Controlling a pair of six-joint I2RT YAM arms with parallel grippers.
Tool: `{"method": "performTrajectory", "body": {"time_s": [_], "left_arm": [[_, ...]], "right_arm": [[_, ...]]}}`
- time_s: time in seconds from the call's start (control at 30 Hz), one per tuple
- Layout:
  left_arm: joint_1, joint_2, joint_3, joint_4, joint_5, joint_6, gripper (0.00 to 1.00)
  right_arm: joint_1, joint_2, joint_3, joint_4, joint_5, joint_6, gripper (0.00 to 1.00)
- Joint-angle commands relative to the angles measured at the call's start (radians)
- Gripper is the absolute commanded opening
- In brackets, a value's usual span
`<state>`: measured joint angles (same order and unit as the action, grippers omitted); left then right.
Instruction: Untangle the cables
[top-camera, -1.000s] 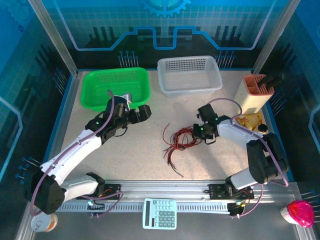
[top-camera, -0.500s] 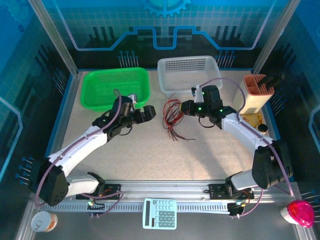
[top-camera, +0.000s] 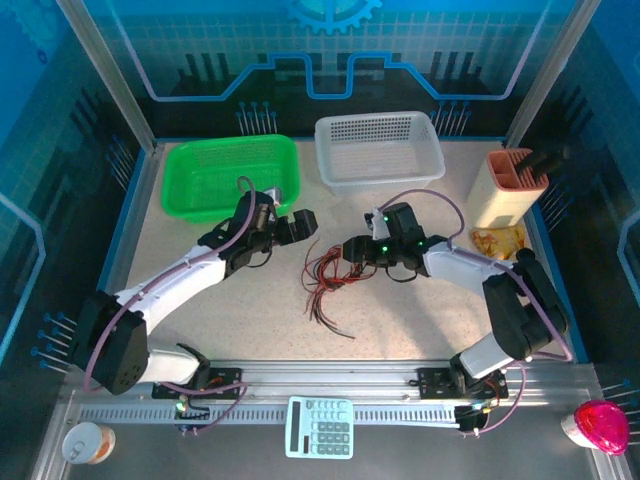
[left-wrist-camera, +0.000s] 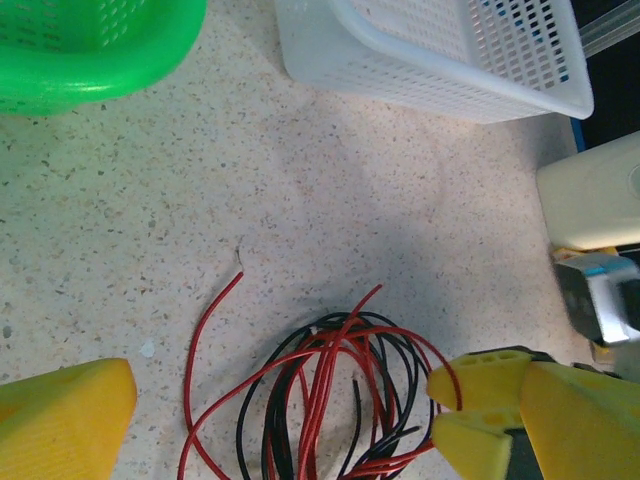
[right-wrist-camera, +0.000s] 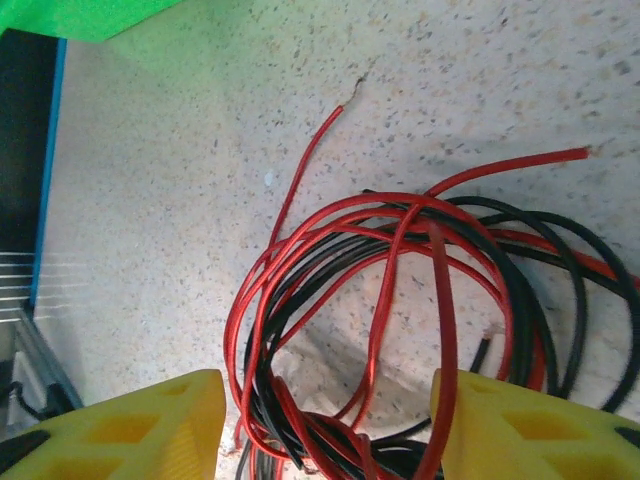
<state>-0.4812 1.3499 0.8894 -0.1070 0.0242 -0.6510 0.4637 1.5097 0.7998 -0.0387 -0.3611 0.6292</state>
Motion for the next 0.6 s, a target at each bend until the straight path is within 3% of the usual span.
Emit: {"method": "performTrajectory", "body": {"time_s": [0.0,0.27,0.57], "left_arm": [[-0.007,0.008,0.047,-0.069,0.001,0.041,0.99],[-0.029,0.048,0.076,-0.229,-0.067,0.128,0.99],[-0.087,0.151,0.102,-0.289,-0.27,0.094,0.82]], "right_arm": [[-0.001,-0.111,0.035,-0.146,0.136,-0.064,0.6],[0.04,-0.211,0.038,-0.291,0.276,-0.079,0.61],[0.126,-0.094,0.074,-0.252,0.262,-0.108,0.57]]}}
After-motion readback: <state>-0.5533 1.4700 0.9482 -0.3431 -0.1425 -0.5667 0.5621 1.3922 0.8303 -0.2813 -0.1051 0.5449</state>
